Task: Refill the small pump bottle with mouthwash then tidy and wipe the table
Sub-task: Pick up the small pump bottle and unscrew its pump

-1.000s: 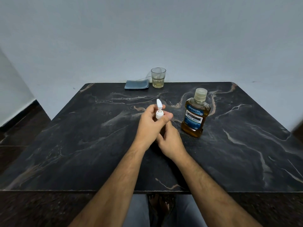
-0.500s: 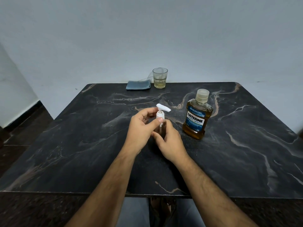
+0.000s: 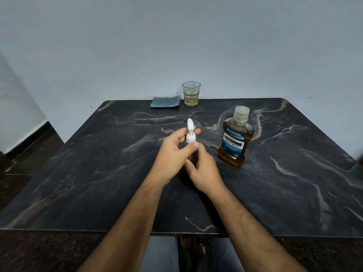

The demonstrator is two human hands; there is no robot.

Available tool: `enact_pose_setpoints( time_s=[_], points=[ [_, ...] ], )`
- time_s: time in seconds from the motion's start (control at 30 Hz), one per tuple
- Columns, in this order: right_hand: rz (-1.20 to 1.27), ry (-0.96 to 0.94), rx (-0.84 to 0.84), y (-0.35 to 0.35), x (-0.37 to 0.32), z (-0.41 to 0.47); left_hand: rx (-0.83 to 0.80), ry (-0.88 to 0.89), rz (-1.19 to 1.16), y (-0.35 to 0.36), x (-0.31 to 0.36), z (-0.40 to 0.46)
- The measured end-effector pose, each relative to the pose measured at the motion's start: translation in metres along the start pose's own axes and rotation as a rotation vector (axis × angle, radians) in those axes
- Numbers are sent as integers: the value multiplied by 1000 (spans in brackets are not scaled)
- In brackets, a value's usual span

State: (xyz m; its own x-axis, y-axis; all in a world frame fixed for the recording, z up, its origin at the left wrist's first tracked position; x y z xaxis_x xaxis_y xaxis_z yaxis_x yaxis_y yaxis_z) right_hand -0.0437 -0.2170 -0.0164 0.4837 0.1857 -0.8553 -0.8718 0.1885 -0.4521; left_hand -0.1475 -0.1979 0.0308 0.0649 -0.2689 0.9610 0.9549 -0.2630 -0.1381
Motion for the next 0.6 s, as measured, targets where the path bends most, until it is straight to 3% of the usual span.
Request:
enact_pose_setpoints(
  time_s=[0.13, 0.43, 0.6],
  points=[
    [-2, 9, -6, 0, 0, 1, 55, -1, -74, -8, -4, -3],
    [-6, 1, 7, 2, 3, 2, 231, 63, 1, -18, 5, 4],
    [-1, 6, 8, 2, 5, 3, 330, 23, -191, -24, 17, 13]
  ],
)
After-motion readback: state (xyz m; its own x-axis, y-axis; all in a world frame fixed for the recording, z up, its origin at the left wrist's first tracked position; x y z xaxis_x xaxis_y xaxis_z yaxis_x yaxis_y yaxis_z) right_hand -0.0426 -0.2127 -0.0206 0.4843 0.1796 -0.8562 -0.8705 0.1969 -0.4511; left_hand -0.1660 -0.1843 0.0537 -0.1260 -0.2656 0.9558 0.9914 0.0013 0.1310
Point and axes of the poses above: each hand's wrist, its own z-axis towards the middle knuckle, its own y-axis out of the palm, x = y × z, the point moved 6 cm from there along z, towards the middle knuckle, and after that the axes turned 5 degrees about z, right-handed, at the moved point
